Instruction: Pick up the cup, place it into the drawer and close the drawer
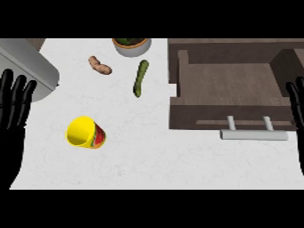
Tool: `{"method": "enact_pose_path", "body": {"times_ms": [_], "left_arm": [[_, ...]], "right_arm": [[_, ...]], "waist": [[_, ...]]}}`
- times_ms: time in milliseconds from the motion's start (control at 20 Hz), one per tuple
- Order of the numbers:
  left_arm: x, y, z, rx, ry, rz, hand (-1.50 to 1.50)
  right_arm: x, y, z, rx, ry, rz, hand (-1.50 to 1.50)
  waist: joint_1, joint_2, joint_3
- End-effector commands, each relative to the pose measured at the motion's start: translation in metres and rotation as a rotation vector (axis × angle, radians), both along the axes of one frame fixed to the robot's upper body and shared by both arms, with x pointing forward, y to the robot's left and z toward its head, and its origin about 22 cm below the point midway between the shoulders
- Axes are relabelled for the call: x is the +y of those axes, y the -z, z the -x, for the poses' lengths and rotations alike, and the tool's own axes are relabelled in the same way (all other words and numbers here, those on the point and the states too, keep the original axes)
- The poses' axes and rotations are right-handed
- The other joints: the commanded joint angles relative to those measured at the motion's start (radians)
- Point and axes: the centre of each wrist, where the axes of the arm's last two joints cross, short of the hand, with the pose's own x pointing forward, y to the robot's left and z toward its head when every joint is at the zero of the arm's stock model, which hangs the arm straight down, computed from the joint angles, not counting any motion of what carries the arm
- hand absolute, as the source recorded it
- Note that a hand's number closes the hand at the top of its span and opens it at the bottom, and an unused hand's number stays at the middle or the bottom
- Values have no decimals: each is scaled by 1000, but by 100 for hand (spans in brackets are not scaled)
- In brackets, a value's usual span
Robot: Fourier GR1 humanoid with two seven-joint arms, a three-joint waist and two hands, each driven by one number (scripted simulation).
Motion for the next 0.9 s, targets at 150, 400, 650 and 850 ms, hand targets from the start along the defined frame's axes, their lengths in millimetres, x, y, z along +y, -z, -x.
{"method": "enact_pose_path", "body": {"times_ms": [150, 400, 650, 850], "left_arm": [[5, -5, -7, 7, 478, -41, -150], [38, 31, -22, 263, 674, 109, -150], [98, 40, -57, 312, 714, 147, -150], [107, 60, -71, 383, 712, 94, -150]], "right_arm": [[8, 3, 2, -18, -49, -32, -150], [9, 6, -8, 99, -173, 37, -150], [26, -13, -22, 119, -178, 43, -150], [11, 2, -36, 134, -199, 30, -150]], "waist": [[-34, -19, -51], [-33, -5, -51], [-35, -13, -50], [-30, -18, -48]]}}
